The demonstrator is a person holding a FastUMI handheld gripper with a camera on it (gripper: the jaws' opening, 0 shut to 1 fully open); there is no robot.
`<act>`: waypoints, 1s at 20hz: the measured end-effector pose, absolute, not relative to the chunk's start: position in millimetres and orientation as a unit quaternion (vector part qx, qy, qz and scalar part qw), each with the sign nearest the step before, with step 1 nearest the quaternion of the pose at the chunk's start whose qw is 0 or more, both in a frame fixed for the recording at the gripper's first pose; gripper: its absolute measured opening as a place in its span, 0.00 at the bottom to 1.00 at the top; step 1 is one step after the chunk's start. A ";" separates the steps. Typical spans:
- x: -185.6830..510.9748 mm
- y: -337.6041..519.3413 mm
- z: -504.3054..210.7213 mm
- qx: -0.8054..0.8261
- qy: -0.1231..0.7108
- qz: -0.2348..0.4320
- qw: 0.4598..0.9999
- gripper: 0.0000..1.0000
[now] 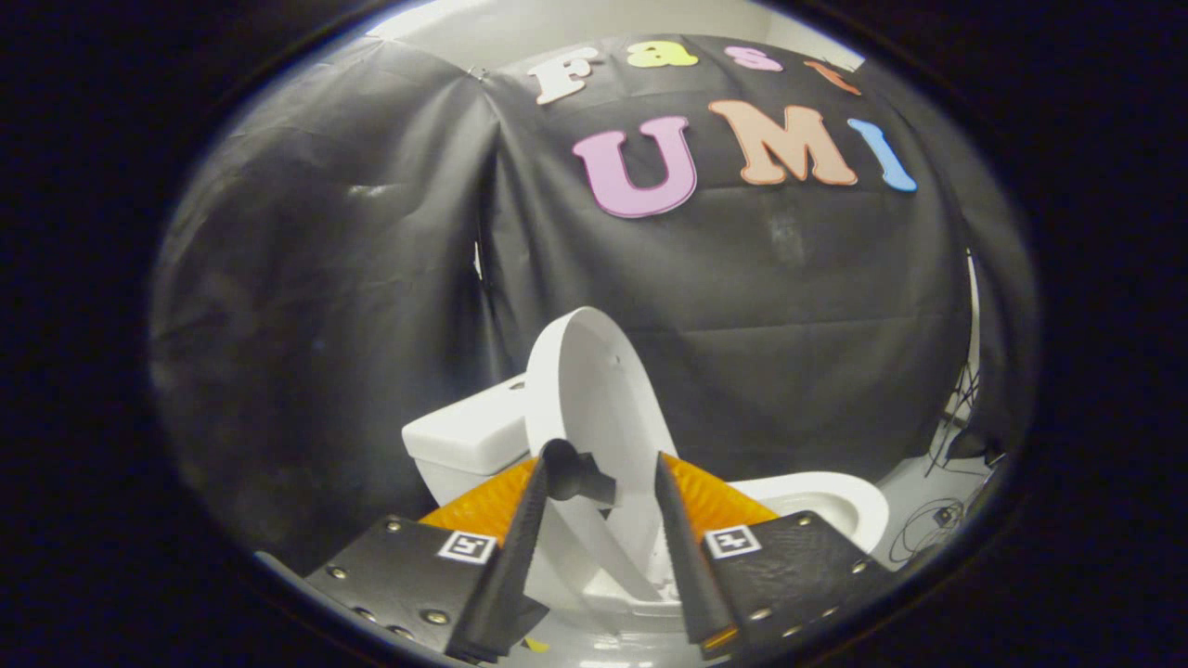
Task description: Open the toilet lid.
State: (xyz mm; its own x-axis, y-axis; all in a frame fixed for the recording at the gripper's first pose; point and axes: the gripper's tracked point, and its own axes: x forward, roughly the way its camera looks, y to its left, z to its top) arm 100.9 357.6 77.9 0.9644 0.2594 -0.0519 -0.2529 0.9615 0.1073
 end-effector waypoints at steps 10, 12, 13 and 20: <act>88.5 195.6 101.5 0.114 0.034 0.064 0.991 0.97; 86.6 175.8 98.1 0.101 0.037 0.062 0.992 0.97; 85.0 166.0 96.9 0.091 0.036 0.059 0.993 0.97; 82.2 116.2 108.3 -0.005 -0.005 0.046 0.999 0.99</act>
State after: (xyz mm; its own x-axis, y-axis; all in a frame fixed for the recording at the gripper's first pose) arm 82.2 116.2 108.3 0.9957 0.0919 0.0091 -0.0918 0.9957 -0.0113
